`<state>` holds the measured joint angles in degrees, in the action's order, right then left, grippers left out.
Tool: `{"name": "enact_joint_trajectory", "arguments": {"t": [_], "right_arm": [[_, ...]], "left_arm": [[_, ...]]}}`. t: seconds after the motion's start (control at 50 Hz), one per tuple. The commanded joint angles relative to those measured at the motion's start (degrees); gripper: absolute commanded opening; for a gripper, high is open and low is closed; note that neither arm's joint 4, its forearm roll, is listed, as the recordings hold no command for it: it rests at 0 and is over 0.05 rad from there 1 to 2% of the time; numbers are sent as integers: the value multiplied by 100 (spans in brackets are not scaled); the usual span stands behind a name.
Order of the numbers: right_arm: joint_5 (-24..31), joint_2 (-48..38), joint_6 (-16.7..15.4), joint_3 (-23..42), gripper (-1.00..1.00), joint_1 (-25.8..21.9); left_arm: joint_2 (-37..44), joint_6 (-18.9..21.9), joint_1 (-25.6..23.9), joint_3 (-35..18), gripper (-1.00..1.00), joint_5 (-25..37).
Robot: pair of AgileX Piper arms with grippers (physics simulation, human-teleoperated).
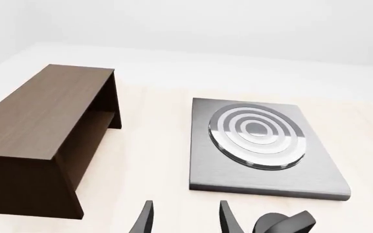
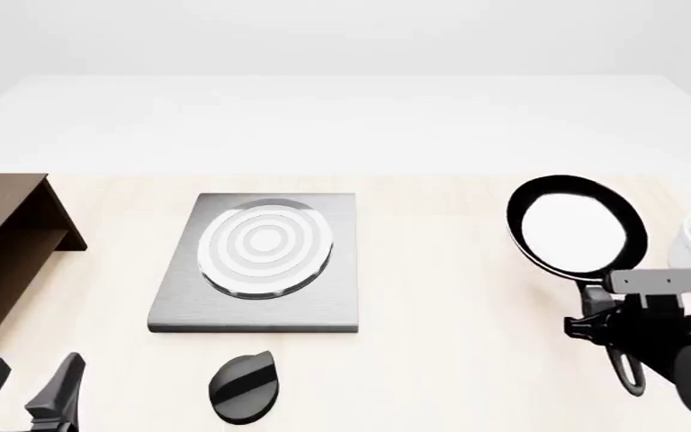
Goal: Turn on the stove and put the frying pan on it.
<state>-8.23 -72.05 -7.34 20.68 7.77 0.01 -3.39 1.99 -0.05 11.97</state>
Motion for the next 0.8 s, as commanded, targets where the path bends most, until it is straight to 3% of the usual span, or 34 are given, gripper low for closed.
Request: {"name": "enact_joint_trajectory", "arguments": {"t": [0.02,0.26,0.32,0.52,0.8], "right_arm": [[516,664,-17,171,-100,-284],[913,797,-69,383,-100,-796],[1070,712,45,532,-100,-1195],[1337,575,78,914,-100,-1737],[1345,95,129,1387,-100,-2491]], "left_arm": [[0,-1,-4,0,100,1],[0,20,1,4,100,-8],[0,15,5,4,100,-11],[0,12,3,4,100,-13],[0,38,6,4,100,-24]]}}
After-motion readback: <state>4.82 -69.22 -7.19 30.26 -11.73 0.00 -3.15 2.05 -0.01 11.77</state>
